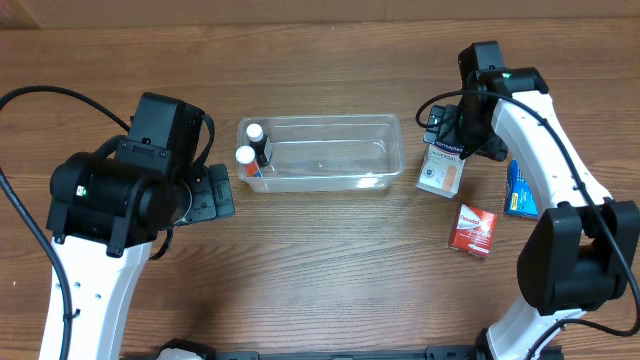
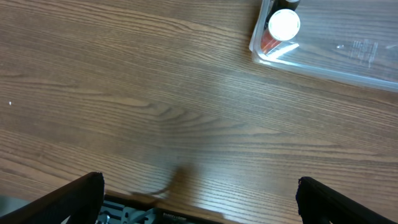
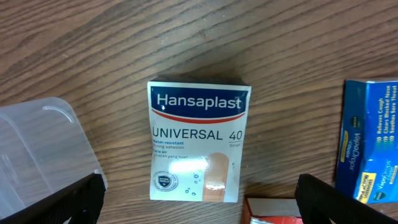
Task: Pack container
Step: 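Grasp the white Hansaplast box with the right gripper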
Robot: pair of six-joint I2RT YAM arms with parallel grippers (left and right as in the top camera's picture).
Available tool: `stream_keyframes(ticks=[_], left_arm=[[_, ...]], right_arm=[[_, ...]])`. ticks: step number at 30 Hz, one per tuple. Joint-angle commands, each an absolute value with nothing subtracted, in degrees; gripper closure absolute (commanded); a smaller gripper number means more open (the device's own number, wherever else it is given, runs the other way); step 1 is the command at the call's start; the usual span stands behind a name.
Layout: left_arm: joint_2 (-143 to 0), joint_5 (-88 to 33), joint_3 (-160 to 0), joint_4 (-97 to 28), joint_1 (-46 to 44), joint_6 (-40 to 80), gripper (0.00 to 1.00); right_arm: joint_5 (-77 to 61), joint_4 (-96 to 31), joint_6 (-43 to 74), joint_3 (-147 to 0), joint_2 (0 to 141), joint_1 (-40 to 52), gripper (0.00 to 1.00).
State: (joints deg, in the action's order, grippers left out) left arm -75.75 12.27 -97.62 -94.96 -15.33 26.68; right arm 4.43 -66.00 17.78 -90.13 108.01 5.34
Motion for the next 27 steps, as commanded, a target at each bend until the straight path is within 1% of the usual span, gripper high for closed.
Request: stream_keyframes(ticks=[1, 5, 16, 22, 24, 27], left_arm=[[-75.31, 13.13, -96.77, -94.54, -15.00, 27.46, 0.00], [-75.33, 13.10, -96.75, -94.43, -15.00, 27.46, 0.00], [-75.35, 13.06, -96.75, -93.78, -15.00, 27.51, 0.00], [-75.37, 13.06, -96.75, -93.76, -15.00, 27.49, 0.00], [-75.37, 13.06, -96.75, -93.82, -15.00, 27.49, 0.00], [-75.37, 13.06, -96.75, -93.80, -15.00, 27.49, 0.00]], right_arm=[[3.77, -65.63, 18.04, -88.90, 110.15, 5.52, 0.00], [3.77, -64.01, 18.04, -87.11, 112.03, 5.52, 0.00], [3.73, -54.68, 18.02, -77.32, 112.22, 5.52, 0.00], [2.70, -52.36, 17.87, -75.64, 112.27, 5.52, 0.00], [2.70, -52.27, 17.87, -75.64, 112.27, 5.52, 0.04], [2.70, -52.34, 17.85, -75.64, 112.27, 5.52, 0.17]])
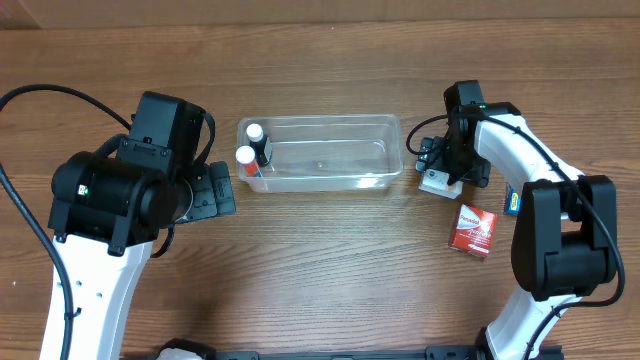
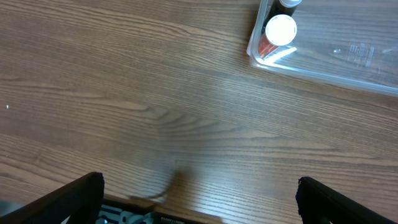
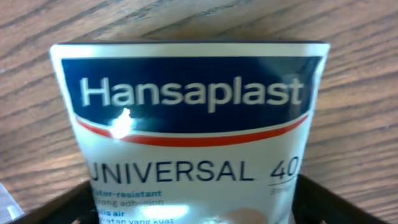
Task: Pack container
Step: 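Grasp the white Hansaplast box with the right gripper, then lower the Hansaplast box into the container's right side and release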
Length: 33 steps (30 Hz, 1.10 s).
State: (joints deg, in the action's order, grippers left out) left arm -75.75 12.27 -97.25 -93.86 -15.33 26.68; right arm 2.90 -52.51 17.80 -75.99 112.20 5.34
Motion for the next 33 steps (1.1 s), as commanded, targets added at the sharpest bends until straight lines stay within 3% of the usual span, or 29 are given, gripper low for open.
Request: stream_keyframes(ticks=[1, 5, 16, 23, 28, 33], left_arm=[[-75.37, 13.04, -96.75, -93.78, -15.00, 27.51, 0.00], [-75.35, 13.04, -96.75, -93.80, -15.00, 27.51, 0.00], [-75.35, 12.47, -96.75, -93.80, -15.00, 27.46, 0.00], [-75.35, 12.47, -96.75, -93.80, -15.00, 27.44, 0.00], [-75.35, 12.49, -96.75, -93.80, -15.00, 27.42, 0.00], [-75.35, 12.49, -96.75, -93.80, -15.00, 27.44, 0.00]], right_arm=[[2.70, -52.34, 17.87, -75.66, 112.27, 5.52, 0.23], [2.70, -52.49, 17.87, -75.66, 112.27, 5.52, 0.30], [2.72, -66.28, 17.87, -88.60, 102.96, 6.28, 0.29], [2.48, -67.44, 12.36, -95.07, 92.33, 17.04, 0.28], [2.48, -66.04, 12.49, -94.17, 95.24, 24.60, 0.28], [2.46, -63.00, 13.98, -94.17, 102.06, 25.82, 0.28]])
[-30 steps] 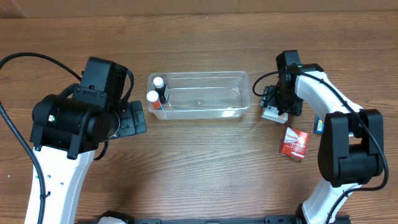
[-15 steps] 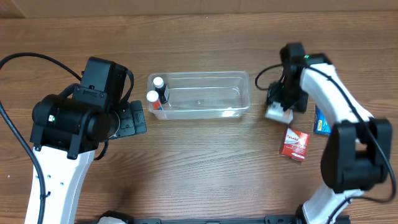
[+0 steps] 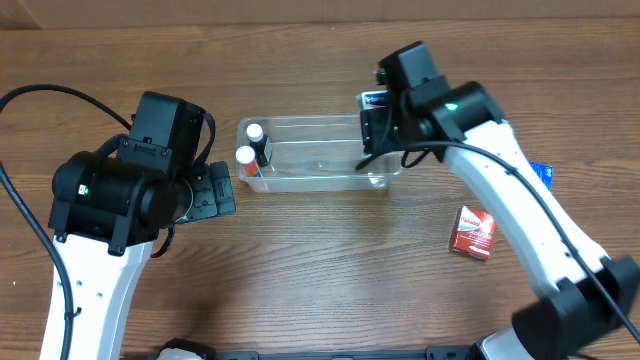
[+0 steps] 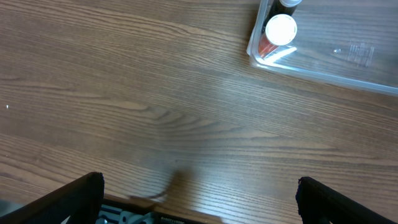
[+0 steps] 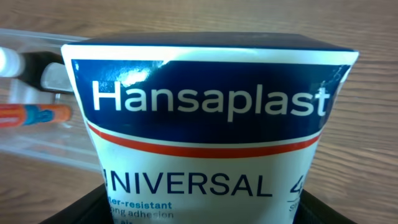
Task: Pack container
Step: 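Lower the Hansaplast box into the container's right side and release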
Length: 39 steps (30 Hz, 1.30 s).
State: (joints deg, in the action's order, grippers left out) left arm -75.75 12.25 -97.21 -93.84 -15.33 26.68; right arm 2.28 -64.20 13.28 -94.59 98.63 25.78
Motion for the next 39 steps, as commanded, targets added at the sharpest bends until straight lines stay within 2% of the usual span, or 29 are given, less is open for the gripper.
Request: stream_keyframes(ticks=[1, 8, 11, 14, 19, 26, 27, 28, 29, 30, 31, 39], left_arm=[[-75.37, 12.49, -96.75, -93.80, -15.00, 27.42, 0.00], [-75.37, 12.49, -96.75, -93.32, -15.00, 27.44, 0.00], [-75.35, 12.49, -96.75, -93.08, -15.00, 27.44, 0.00], [-75.37, 12.49, -96.75, -92.88, -15.00, 27.44, 0.00], [-75.37, 12.47, -96.75, -92.90, -15.00, 27.44, 0.00], [-75.37, 12.45, -96.75, -92.95, -15.00, 27.44, 0.00], [-75.37, 12.45, -96.75, -92.97, -15.00, 27.44, 0.00], [-75.37, 12.45, -96.75, -92.95, -15.03, 27.44, 0.00], [-75.37, 12.45, -96.75, -92.97, -15.00, 27.44, 0.00], [-75.37, 12.43, -96.73, -92.97, -15.00, 27.44, 0.00], [-75.37, 12.43, -96.73, -92.97, -15.00, 27.44, 0.00], [-75.37, 12.40, -96.73, -93.21, -15.00, 27.44, 0.00]], right_arm=[[2.46, -62.57, 13.98, -94.17, 103.42, 25.82, 0.27], [2.46, -61.08, 13.96, -94.17, 109.03, 25.82, 0.27], [2.46, -61.39, 13.93, -94.17, 110.13, 25.82, 0.17], [2.46, -61.12, 13.96, -94.17, 110.52, 25.82, 0.14], [2.50, -61.89, 13.98, -94.26, 109.36, 25.82, 0.13], [2.22, -64.69, 14.31, -95.09, 100.88, 25.76, 0.13], [2.15, -65.82, 15.22, -95.09, 100.25, 25.76, 0.17], [1.10, -67.31, 15.25, -95.09, 99.79, 25.78, 0.28], [-0.16, -68.95, 15.27, -94.78, 99.77, 25.76, 0.64], [-0.23, -69.10, 15.29, -94.37, 99.85, 25.76, 0.75], [-0.25, -69.12, 15.29, -93.97, 99.88, 25.78, 0.82], [-0.34, -66.08, 15.27, -90.76, 102.91, 25.76, 0.82]])
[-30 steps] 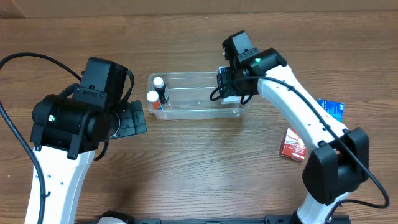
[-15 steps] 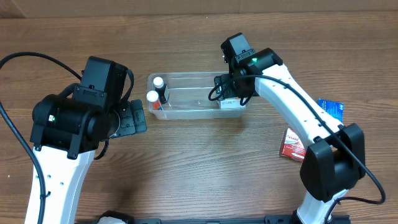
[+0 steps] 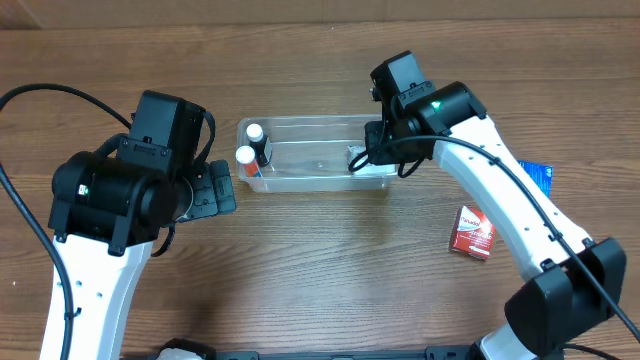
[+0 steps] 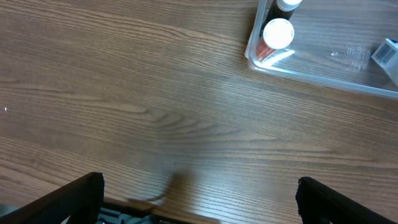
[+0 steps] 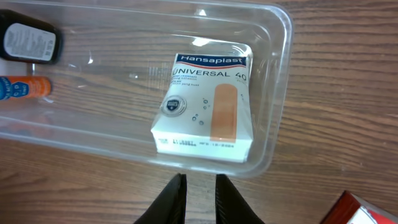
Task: Pack container
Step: 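Lower the Hansaplast box into the container's right side and release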
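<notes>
The clear plastic container (image 3: 320, 150) lies across the middle of the table. A white and blue Hansaplast box (image 5: 205, 118) lies flat in its right end, and its corner also shows in the left wrist view (image 4: 387, 55). My right gripper (image 5: 200, 202) hangs above the container's near right rim (image 5: 273, 143). Its fingers are drawn close together with nothing between them. In the overhead view the right gripper (image 3: 372, 152) is over the container's right end. My left gripper (image 4: 199, 208) stands open over bare wood, left of the container (image 4: 311, 68).
Two small bottles (image 3: 250, 148) stand in the container's left end, one with a white cap (image 4: 278, 33). A red box (image 3: 471, 231) and a blue box (image 3: 537, 176) lie on the table to the right. The wooden table (image 3: 320, 280) has free room in front.
The Hansaplast box was held in my right gripper over the container. It now lies in the container's right end, let go. The right fingers have come together. The left arm is unmoved.
The Hansaplast box first lay on the table right of the container, with my open right gripper above it. Then the gripper was down around the box, then held it above the container. Now the box lies inside. The left arm stayed still.
</notes>
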Robot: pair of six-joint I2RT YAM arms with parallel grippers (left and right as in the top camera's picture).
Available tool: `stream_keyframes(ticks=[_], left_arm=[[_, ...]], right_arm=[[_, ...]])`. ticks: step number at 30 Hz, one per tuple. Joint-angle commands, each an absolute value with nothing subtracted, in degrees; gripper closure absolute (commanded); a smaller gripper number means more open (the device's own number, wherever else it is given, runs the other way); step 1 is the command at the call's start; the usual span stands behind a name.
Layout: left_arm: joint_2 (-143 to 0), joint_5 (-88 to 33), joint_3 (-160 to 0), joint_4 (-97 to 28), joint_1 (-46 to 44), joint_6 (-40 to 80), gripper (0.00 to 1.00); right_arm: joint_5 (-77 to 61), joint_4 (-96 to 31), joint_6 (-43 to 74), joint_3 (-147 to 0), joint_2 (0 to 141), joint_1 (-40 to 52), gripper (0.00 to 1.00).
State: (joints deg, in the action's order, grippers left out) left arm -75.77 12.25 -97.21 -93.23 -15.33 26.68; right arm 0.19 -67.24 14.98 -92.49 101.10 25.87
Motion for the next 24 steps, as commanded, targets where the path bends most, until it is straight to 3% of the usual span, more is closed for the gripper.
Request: stream_keyframes(ticks=[1, 15, 24], left_arm=[[-75.37, 12.40, -96.73, -93.19, -15.00, 27.44, 0.00], [-75.37, 12.38, -96.73, -93.19, -15.03, 27.44, 0.00], [-75.37, 12.43, -96.73, -93.17, -15.00, 27.42, 0.00]], right_arm=[[-0.34, -65.30, 15.29, -89.95, 103.04, 25.76, 0.82], [-1.15, -53.67, 15.00, -79.94, 103.04, 25.76, 0.79], [3.55, -59.16, 15.44, -85.01, 101.60, 25.76, 0.76]])
